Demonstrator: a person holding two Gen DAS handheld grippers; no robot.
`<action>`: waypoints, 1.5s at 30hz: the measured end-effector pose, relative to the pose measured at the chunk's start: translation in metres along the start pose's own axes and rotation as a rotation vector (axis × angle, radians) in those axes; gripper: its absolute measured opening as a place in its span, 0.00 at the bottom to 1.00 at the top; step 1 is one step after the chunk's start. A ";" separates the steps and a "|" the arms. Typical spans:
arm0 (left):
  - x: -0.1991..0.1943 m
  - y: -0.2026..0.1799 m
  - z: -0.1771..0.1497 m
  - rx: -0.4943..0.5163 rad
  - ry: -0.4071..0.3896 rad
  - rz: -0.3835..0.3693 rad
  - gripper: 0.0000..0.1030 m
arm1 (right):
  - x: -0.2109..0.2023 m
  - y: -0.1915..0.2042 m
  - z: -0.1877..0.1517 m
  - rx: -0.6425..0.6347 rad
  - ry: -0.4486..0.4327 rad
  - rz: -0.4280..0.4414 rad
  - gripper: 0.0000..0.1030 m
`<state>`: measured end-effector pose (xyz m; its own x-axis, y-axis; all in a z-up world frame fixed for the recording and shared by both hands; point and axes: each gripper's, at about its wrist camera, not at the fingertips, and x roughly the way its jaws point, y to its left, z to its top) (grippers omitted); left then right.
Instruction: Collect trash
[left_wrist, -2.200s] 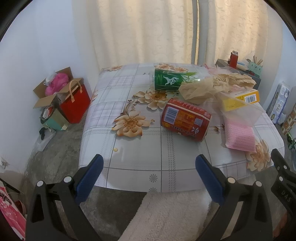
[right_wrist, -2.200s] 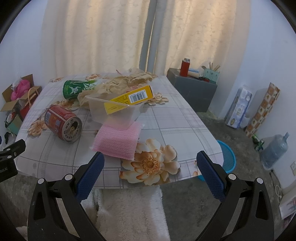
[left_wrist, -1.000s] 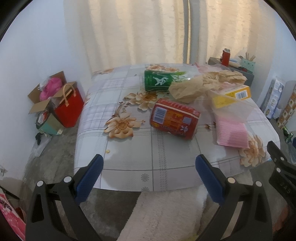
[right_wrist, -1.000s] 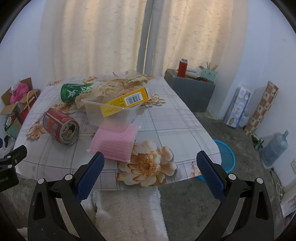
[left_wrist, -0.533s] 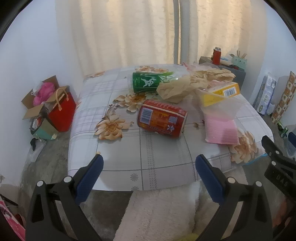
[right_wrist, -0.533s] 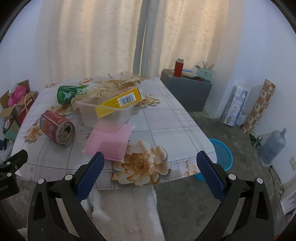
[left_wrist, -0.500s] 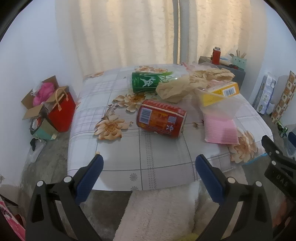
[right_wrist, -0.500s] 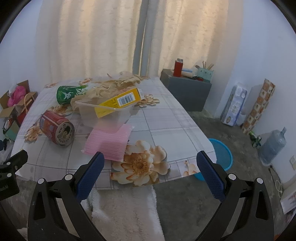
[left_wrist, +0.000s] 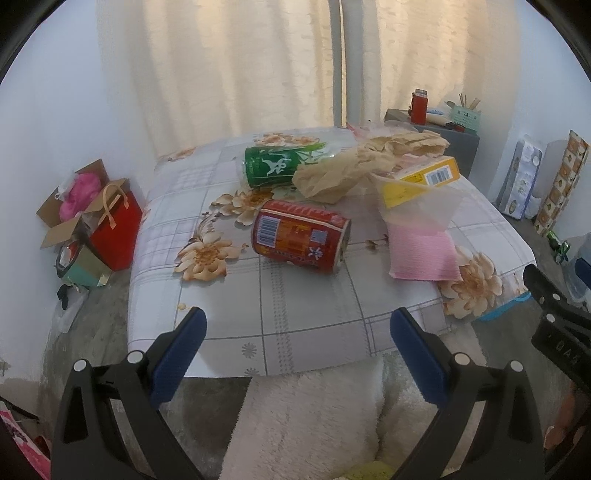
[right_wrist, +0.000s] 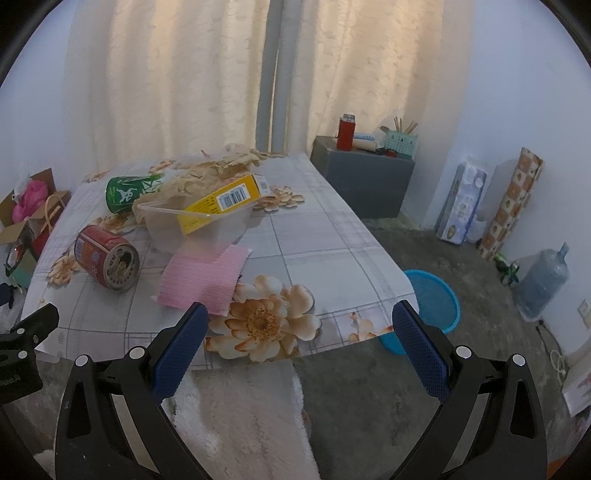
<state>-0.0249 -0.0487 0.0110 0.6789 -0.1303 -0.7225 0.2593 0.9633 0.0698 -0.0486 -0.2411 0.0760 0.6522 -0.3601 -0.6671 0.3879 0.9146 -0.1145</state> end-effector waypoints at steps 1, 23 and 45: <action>-0.001 -0.001 0.000 0.003 -0.001 -0.001 0.95 | -0.001 -0.001 0.000 0.002 0.001 0.001 0.93; 0.003 0.008 0.012 -0.019 -0.025 -0.074 0.95 | -0.002 -0.013 0.001 0.036 -0.015 0.021 0.93; 0.068 0.061 0.050 -0.302 -0.005 -0.414 0.95 | 0.065 0.004 0.014 0.052 0.083 0.276 0.92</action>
<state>0.0711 -0.0107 0.0003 0.5649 -0.5156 -0.6442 0.2979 0.8555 -0.4235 0.0046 -0.2635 0.0429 0.6831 -0.0809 -0.7259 0.2377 0.9643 0.1163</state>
